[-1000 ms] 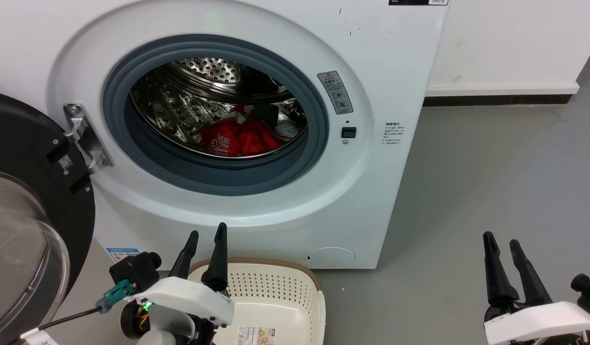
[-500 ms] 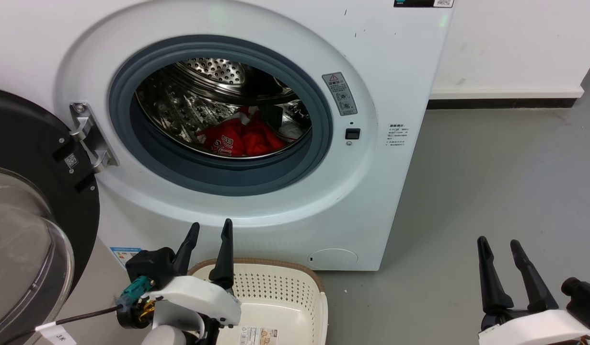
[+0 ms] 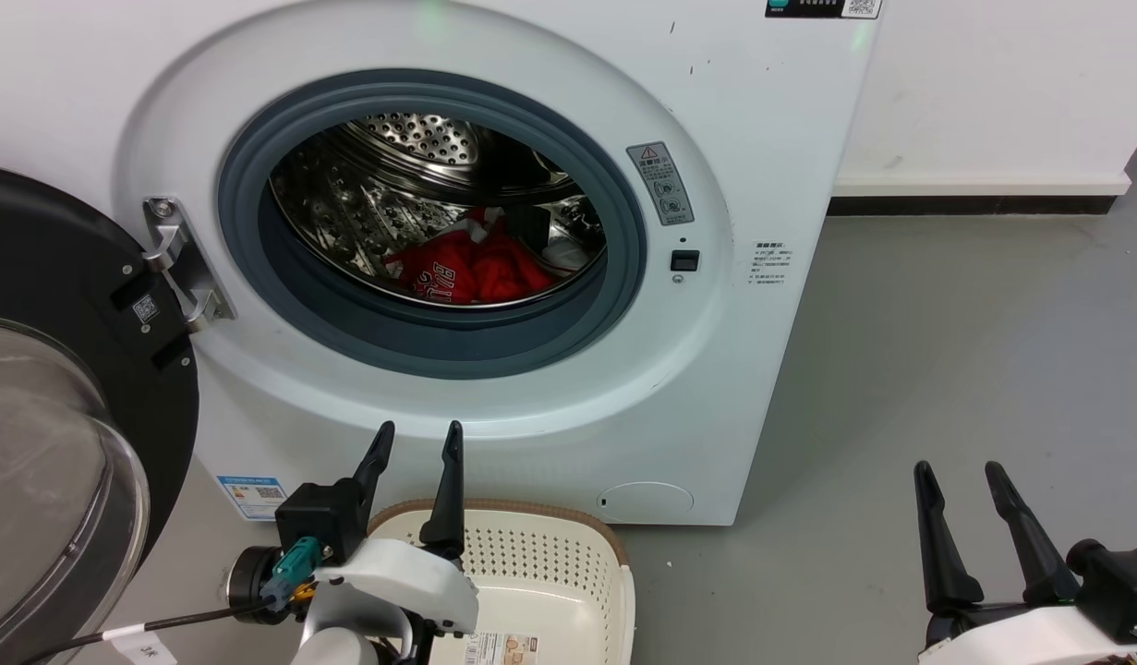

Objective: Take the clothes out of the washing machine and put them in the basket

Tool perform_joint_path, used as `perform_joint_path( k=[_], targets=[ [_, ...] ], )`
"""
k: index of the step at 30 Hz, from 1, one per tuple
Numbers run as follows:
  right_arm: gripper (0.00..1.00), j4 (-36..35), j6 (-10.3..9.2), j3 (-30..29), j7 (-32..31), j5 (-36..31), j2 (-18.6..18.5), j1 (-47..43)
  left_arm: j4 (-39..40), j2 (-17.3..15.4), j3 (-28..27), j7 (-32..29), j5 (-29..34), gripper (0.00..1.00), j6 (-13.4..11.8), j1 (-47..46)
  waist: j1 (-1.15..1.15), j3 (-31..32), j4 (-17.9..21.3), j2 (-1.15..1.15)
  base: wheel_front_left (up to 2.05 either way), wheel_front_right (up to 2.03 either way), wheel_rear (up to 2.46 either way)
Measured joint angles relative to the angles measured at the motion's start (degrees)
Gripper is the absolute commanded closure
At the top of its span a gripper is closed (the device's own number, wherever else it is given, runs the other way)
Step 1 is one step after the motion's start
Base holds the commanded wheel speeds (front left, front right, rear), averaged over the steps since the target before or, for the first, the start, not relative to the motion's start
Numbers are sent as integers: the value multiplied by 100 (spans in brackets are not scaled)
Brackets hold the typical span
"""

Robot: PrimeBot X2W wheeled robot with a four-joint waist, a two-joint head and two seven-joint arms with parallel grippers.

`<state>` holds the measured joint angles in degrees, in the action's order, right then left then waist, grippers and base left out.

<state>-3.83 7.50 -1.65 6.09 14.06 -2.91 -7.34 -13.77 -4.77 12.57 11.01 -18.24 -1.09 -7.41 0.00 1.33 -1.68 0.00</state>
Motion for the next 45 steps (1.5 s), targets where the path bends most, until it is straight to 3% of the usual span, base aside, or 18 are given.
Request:
perform_joint_path(
  k=[28,45],
  targets=[
    [0,-378,0,-40,52,-1216,-1,-276,-68,-11,-22,315,1026,0,-203,4,0,42,-129,0,0,0,0],
    [0,-225,1,-73,193,-1421,-1,-298,-212,60,-99,405,1278,0,-196,4,0,20,-147,0,0,0,0]
  ],
)
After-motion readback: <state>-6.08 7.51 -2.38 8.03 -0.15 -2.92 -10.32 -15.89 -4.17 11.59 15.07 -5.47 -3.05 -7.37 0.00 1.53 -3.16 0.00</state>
